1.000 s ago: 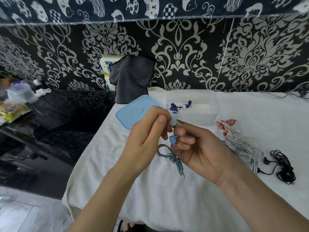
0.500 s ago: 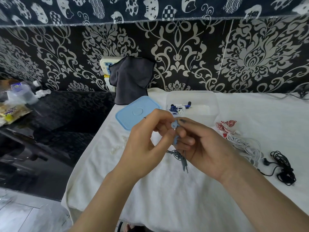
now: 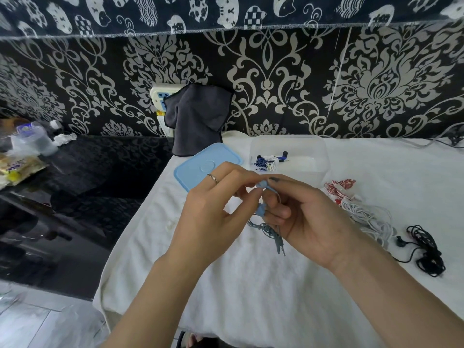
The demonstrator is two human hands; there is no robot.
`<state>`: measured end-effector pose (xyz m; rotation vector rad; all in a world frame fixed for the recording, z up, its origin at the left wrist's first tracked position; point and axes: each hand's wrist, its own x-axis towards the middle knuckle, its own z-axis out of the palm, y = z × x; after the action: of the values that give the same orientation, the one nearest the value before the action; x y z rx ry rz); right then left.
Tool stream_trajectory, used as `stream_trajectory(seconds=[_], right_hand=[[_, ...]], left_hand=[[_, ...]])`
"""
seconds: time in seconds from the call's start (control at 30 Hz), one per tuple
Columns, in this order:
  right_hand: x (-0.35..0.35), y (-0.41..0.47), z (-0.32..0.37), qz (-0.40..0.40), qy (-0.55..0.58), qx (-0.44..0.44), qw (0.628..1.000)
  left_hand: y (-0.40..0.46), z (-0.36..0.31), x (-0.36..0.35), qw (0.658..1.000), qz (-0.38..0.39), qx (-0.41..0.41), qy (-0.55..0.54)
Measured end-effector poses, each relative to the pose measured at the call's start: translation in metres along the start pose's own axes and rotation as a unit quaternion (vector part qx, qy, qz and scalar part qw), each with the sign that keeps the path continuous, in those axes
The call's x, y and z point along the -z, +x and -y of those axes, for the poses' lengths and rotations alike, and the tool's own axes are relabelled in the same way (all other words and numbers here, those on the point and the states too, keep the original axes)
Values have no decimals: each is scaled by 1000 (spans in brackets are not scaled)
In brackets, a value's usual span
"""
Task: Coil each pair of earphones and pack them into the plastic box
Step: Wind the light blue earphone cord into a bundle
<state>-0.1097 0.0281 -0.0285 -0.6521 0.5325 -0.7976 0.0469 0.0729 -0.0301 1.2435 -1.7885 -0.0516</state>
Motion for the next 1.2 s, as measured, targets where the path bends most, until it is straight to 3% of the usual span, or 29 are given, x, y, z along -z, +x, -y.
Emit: stream_trajectory(seconds=[0.43, 0.73, 0.97, 1.2], right_hand=[[2, 1, -1, -11, 17, 2, 1000], [2, 0, 1, -13, 12, 2, 1000], [3, 1, 2, -4, -16, 37, 999], [6, -1, 6, 5, -38, 63, 997]], left_hand=[[0, 2, -2, 1000, 7, -1, -12], [3, -4, -3, 989, 22, 93, -112], [6, -6, 0, 928, 43, 198, -313], [5, -2, 2, 917, 54, 222, -325]])
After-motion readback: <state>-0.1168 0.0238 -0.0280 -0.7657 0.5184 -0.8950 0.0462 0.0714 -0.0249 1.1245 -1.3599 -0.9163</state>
